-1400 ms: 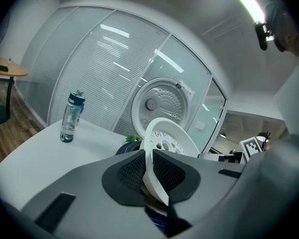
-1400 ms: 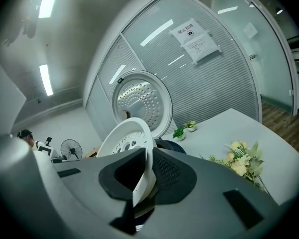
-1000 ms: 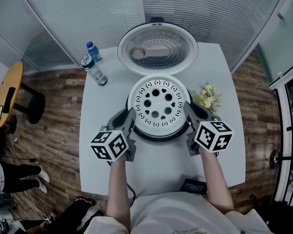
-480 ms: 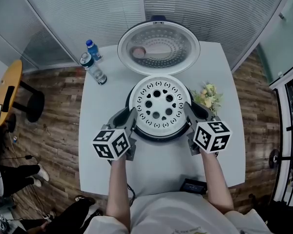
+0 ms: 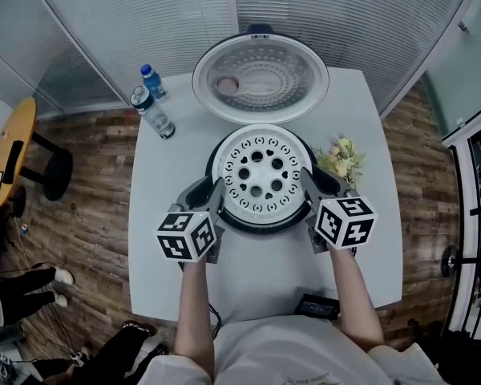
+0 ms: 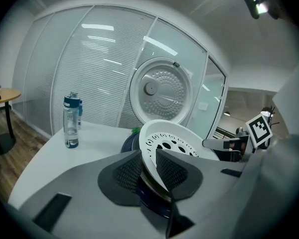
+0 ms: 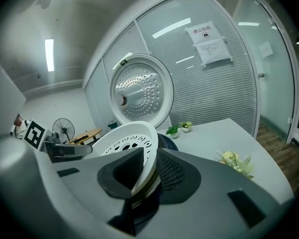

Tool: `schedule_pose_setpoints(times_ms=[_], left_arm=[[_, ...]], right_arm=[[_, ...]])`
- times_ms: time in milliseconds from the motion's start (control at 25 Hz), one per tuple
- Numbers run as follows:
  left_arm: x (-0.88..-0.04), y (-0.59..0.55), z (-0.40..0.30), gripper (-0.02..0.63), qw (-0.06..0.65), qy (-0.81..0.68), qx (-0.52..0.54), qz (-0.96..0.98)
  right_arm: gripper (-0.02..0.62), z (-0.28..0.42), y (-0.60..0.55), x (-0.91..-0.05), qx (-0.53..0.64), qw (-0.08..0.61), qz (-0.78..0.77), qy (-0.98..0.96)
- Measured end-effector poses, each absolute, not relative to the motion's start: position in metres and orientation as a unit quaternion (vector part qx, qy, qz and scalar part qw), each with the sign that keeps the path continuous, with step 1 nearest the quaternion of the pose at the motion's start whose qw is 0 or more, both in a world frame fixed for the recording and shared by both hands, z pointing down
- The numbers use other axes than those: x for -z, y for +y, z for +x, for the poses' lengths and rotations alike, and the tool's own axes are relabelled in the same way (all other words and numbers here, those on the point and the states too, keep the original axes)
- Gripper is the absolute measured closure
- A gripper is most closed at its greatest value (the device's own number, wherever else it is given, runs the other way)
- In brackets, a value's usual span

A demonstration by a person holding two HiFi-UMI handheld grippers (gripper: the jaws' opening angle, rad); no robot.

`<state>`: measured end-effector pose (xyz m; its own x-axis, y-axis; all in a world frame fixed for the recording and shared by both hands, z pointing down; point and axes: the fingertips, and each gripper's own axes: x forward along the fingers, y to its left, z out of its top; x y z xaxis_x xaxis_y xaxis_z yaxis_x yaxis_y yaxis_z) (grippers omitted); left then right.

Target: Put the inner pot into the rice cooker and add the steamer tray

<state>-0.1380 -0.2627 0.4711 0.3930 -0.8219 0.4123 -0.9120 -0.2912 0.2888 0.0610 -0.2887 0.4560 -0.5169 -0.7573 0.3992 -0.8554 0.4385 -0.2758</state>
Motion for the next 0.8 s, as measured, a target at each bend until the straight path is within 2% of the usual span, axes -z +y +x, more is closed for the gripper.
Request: schedule_pose_setpoints(times_ms=[440, 800], left_arm=[[-0.4688, -0.2646, -0.1361, 0.512, 0.221, -0.552, -0.122, 0.795], [-0.4744, -0.2688, -0.1386, 0.508, 0.191, -0.562, -0.166, 0.787]], right_arm=[[0.514, 0.0632, -0.2909, -0.4568, -0.206, 0.131, 0.490, -0.837], [0.508, 0.0585, -0.2948, -0.4626, -0.155, 0.179, 0.504, -0.830]])
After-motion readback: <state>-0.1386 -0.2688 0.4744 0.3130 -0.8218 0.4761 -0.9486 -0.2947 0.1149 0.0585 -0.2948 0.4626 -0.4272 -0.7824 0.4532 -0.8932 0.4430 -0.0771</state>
